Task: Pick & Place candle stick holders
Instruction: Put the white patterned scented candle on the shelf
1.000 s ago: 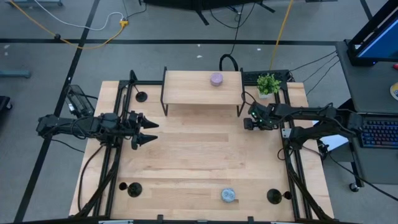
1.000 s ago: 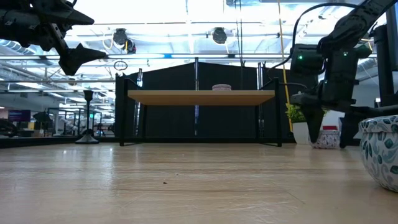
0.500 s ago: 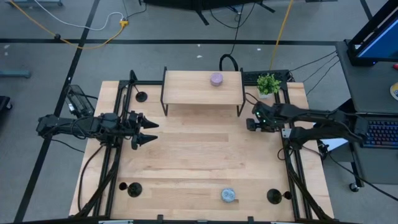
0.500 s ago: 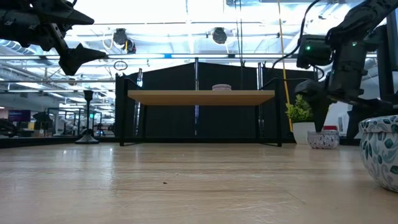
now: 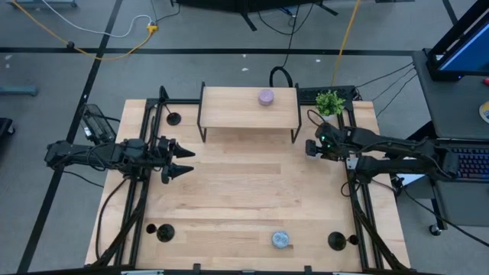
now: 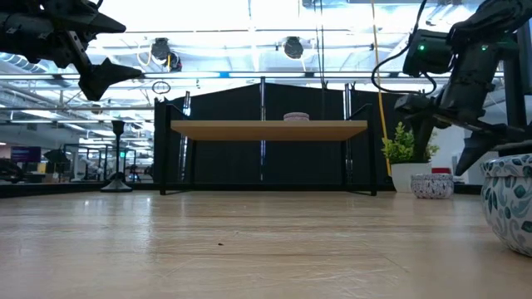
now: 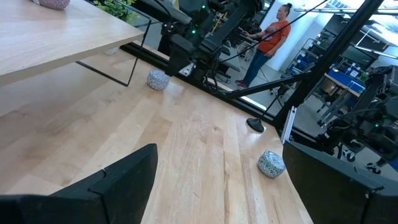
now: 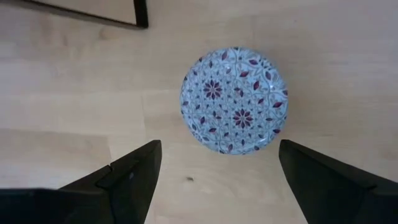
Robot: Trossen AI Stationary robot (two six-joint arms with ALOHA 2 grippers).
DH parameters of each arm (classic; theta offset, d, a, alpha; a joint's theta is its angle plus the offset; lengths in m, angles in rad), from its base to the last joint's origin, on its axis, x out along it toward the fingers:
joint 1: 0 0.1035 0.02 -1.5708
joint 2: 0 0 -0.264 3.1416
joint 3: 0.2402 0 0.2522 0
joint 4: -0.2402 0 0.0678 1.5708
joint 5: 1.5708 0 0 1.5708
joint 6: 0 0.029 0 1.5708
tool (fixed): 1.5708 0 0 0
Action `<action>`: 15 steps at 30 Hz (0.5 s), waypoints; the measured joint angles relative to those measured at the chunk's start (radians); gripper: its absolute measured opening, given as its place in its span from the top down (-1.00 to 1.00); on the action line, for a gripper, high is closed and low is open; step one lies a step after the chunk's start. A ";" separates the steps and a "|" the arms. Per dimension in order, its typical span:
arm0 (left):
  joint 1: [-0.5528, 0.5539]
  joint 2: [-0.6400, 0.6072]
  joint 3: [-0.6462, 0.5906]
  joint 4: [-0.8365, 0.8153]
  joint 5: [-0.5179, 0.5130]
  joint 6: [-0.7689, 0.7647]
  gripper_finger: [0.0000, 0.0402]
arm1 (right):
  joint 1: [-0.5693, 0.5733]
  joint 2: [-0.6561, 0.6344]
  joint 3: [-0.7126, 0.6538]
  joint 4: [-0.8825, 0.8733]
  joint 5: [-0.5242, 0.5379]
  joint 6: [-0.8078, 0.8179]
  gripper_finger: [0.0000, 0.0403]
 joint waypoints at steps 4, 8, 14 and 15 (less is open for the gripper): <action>0.000 0.000 0.000 0.000 0.000 0.000 -0.75 | -0.012 0.004 0.000 0.000 0.024 0.008 -0.57; 0.000 0.000 0.000 0.000 0.008 0.000 -0.75 | -0.048 0.006 0.000 0.000 0.026 -0.009 -0.57; 0.000 0.000 0.000 0.000 0.009 0.000 -0.75 | -0.117 0.029 0.000 0.015 0.026 -0.058 -0.57; 0.000 0.000 0.000 0.000 0.009 0.000 -0.75 | -0.122 0.042 0.000 0.018 0.026 -0.069 -0.57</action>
